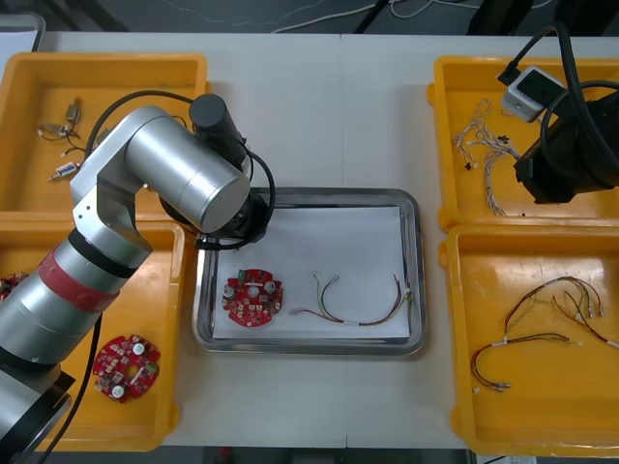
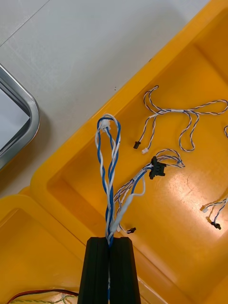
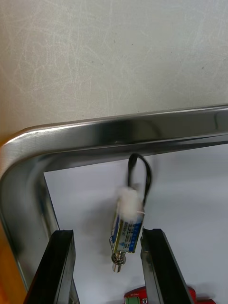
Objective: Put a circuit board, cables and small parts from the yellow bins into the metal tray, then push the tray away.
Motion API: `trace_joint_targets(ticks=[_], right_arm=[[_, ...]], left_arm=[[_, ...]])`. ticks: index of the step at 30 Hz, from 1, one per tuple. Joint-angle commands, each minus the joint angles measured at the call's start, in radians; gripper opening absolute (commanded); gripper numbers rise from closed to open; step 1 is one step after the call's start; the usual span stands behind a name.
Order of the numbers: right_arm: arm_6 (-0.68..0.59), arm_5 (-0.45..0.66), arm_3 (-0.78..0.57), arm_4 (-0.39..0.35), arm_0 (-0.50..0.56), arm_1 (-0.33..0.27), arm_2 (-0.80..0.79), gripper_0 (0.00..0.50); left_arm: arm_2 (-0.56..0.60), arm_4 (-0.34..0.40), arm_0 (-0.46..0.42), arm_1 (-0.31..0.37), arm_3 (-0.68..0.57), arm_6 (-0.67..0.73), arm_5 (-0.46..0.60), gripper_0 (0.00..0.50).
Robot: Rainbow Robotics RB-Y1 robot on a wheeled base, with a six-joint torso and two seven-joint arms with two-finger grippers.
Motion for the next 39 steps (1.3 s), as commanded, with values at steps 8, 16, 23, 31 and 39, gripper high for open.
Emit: trace_joint_targets(ticks=[8, 16, 23, 31, 39], right_arm=[[0.021, 0.003, -0.031, 0.001, 0.004, 0.008, 0.004, 0.0], [0.021, 0.003, -0.031, 0.001, 0.004, 0.008, 0.004, 0.0], [0.021, 0.003, -0.031, 0.001, 0.004, 0.008, 0.004, 0.0], [0.021, 0.003, -0.031, 0.001, 0.004, 0.008, 0.004, 0.0], [0.013, -0.009, -0.01, -0.006, 0.015, 0.013, 0.021, 0.0]], left_arm=[[0.016, 0.019, -0.049, -0.022, -0.027, -0.089, 0.006, 0.486], [0.074, 0.088, -0.095, -0.021, -0.077, -0.071, 0.096, 0.488], [0.108, 0.148, -0.126, 0.02, -0.108, -0.054, 0.132, 0.5], [0.18, 0.229, -0.138, 0.111, -0.166, -0.051, 0.198, 0.5], [0.26, 0.223, -0.137, 0.168, -0.17, -0.039, 0.282, 0.5]])
